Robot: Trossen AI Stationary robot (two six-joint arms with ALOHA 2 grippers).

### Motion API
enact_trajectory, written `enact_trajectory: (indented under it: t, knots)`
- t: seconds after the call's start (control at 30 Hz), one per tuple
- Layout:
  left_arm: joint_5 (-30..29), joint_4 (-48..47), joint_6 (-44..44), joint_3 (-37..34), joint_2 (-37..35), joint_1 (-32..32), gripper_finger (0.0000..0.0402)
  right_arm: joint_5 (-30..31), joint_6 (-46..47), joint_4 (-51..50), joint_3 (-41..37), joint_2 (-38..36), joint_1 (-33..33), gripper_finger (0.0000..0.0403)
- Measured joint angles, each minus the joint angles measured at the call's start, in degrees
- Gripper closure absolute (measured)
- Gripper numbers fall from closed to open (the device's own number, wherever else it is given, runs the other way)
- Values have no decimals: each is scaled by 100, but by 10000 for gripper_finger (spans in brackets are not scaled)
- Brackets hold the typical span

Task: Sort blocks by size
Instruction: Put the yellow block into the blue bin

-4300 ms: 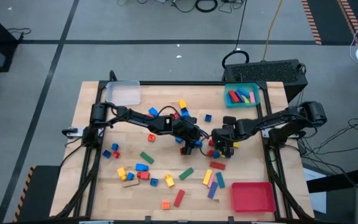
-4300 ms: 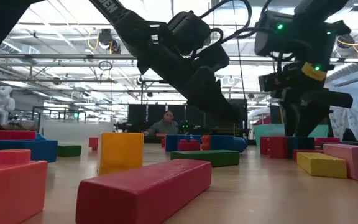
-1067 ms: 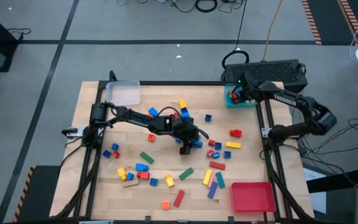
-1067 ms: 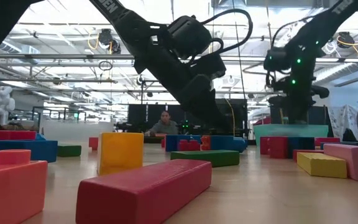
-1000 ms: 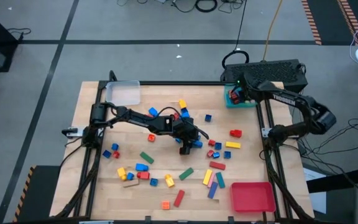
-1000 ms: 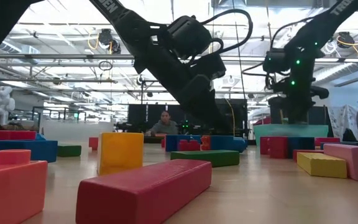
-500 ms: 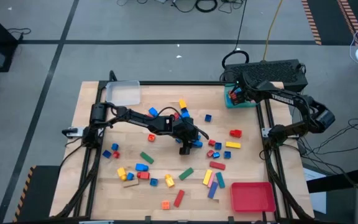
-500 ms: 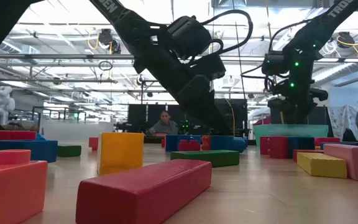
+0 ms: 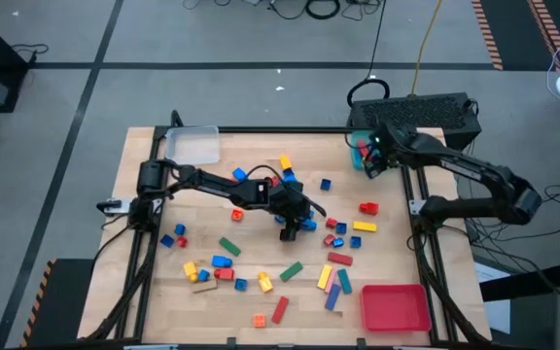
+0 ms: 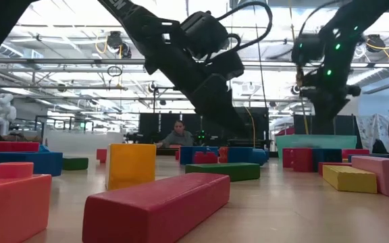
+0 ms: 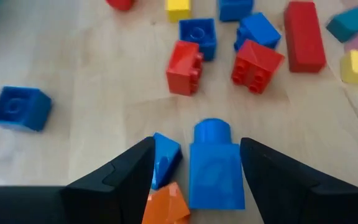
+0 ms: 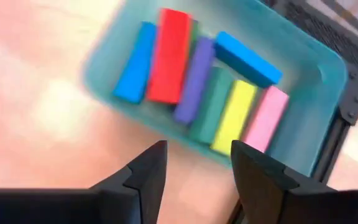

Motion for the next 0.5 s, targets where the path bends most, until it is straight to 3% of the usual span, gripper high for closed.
enact_trajectory:
  t: [0.13, 0.5]
  knots:
    - [291, 33, 184, -6, 5, -39, 164, -554, 29, -232, 2, -364, 624, 243]
    - [319, -16, 365, -6, 5, -220, 164, -849, 311, -245, 2, -327, 2499, 244]
